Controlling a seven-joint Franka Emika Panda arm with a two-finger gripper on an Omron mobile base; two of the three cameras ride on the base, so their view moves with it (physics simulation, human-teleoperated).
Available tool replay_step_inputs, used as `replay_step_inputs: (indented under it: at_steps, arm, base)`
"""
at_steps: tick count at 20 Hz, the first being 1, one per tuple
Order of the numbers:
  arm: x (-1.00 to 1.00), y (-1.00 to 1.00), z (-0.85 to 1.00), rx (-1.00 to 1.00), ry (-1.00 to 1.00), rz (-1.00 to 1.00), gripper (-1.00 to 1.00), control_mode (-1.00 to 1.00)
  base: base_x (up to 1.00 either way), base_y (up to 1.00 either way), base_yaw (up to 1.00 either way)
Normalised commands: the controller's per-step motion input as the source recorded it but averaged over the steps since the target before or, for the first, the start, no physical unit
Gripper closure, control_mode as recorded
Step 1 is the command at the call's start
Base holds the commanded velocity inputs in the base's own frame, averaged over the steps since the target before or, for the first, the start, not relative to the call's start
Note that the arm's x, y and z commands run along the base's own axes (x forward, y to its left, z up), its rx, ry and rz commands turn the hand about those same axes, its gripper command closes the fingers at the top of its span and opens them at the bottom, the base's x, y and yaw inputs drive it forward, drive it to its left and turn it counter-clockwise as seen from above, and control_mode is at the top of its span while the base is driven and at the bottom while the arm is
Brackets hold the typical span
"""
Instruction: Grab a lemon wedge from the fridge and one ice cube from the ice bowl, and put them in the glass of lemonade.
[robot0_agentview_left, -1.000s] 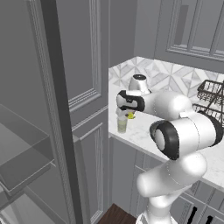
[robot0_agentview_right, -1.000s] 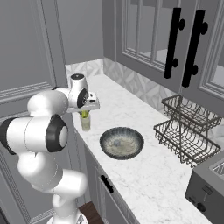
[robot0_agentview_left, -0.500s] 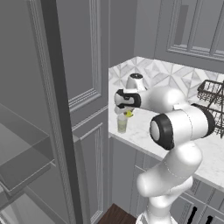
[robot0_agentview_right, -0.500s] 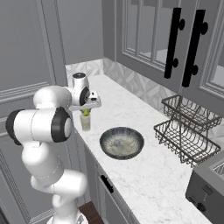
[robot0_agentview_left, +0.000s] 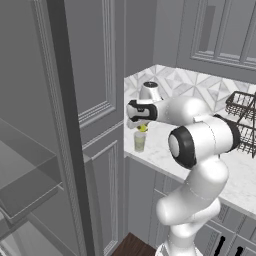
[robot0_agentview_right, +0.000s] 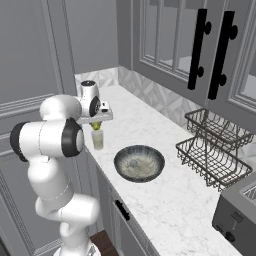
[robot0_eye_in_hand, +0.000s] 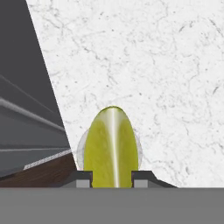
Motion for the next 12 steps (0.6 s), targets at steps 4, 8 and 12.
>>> replay_step_inputs:
  at_steps: [4,8,12]
  arm:
    - [0.09,-0.08,-0.19,-0.01,0.0,0.0,1.0,-1.0]
    - [0.0,0.0,-0.11,0.0,0.0,0.0,1.0,-1.0]
    - [0.0,0.0,-0.06,0.0,0.0,0.0,1.0,-1.0]
  base:
    - [0.0,0.0,0.0]
    - [0.0,0.0,0.0]
    - [0.0,0.0,0.0]
